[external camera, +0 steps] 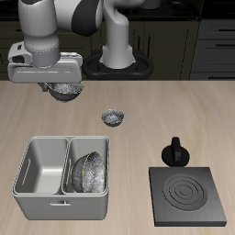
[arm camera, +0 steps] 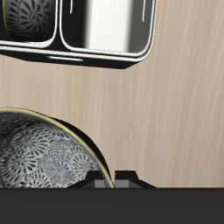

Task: Turn off the stove and place the largest bowl in the left side of the drainer and the medium bowl in the right side

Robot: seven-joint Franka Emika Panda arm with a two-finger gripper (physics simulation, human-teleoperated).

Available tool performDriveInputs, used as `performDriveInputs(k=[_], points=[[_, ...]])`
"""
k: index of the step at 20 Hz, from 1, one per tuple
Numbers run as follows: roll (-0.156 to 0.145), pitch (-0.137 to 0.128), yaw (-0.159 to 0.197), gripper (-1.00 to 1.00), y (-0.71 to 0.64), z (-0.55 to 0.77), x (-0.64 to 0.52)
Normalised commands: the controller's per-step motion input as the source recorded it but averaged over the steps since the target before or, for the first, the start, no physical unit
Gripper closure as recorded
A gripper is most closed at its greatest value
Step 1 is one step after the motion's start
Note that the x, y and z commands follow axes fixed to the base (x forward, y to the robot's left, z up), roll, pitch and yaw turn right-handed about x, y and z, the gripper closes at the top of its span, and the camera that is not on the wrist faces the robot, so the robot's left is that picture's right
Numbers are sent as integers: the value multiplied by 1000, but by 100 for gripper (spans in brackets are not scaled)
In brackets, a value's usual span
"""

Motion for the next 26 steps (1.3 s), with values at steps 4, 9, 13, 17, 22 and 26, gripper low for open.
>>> performDriveInputs(k=[4, 9, 13, 17, 22, 26], points=[[-19, -28, -21, 100, -376, 267, 218], [-83, -14, -36, 100, -308, 249, 312], [-97, 0, -56, 100, -421, 242, 316], [-35, -15, -38, 100, -188, 215, 226], [-28, -15, 2, 100, -43, 121, 233], [-37, -18, 0, 100, -110, 72, 308]])
